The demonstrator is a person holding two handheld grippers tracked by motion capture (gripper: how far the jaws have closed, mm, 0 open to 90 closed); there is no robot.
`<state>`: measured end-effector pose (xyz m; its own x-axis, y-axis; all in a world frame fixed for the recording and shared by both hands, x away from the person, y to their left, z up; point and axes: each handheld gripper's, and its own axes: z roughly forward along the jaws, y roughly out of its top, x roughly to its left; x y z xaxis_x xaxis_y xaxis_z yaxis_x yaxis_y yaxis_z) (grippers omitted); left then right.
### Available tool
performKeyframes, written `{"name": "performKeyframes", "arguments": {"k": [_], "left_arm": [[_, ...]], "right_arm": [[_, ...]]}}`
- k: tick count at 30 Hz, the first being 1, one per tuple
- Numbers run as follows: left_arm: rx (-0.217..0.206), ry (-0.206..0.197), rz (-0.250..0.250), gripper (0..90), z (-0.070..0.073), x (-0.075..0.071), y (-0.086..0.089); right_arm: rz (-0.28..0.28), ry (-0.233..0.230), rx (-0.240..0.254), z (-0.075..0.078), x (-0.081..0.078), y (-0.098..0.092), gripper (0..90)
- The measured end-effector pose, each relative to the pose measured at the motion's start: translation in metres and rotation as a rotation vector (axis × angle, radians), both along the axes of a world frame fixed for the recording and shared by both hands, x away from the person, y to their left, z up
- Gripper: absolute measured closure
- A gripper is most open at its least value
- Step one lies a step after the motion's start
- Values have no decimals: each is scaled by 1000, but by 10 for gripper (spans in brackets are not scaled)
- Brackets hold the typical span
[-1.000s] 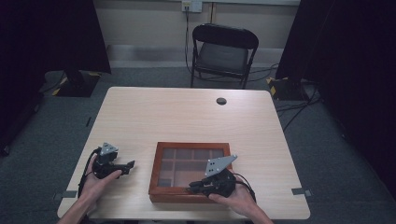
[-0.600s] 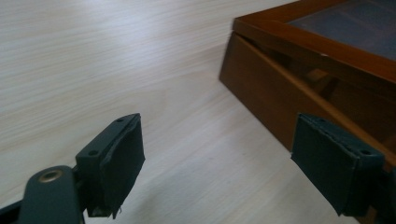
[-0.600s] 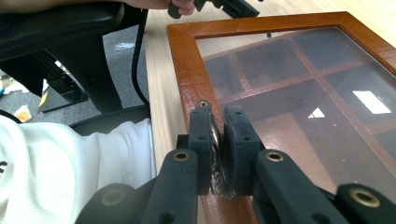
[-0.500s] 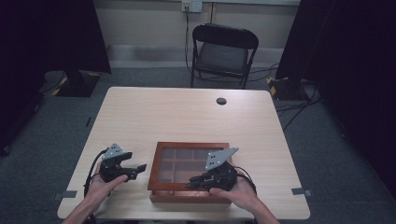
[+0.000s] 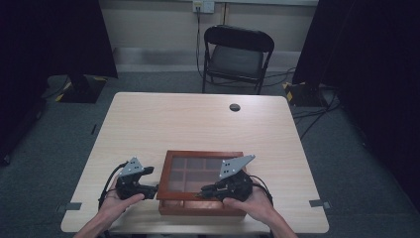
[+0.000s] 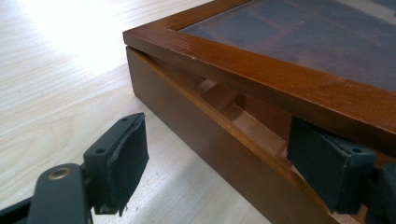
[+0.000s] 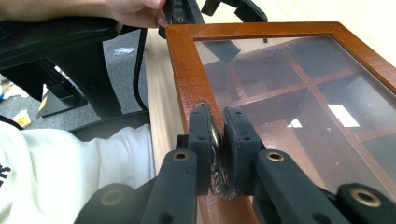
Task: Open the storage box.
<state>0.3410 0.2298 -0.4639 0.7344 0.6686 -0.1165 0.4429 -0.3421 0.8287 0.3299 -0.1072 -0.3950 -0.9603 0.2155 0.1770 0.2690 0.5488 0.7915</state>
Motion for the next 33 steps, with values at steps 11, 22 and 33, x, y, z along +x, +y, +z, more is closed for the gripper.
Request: {"name": "performKeyframes", "arguments": {"k": [11,22,33], "left_arm": [[-18,-24,2,200,3,0,2],[-19,-47,12,211,11,3,-2],[-41,-65,-5,199,23,6,-3]], "right_arm": [[-46,-16,40,8,0,-15,545],[-154,-16,76,8,3,-33,355],[-208,-28,93,11,1,-48,297]]}}
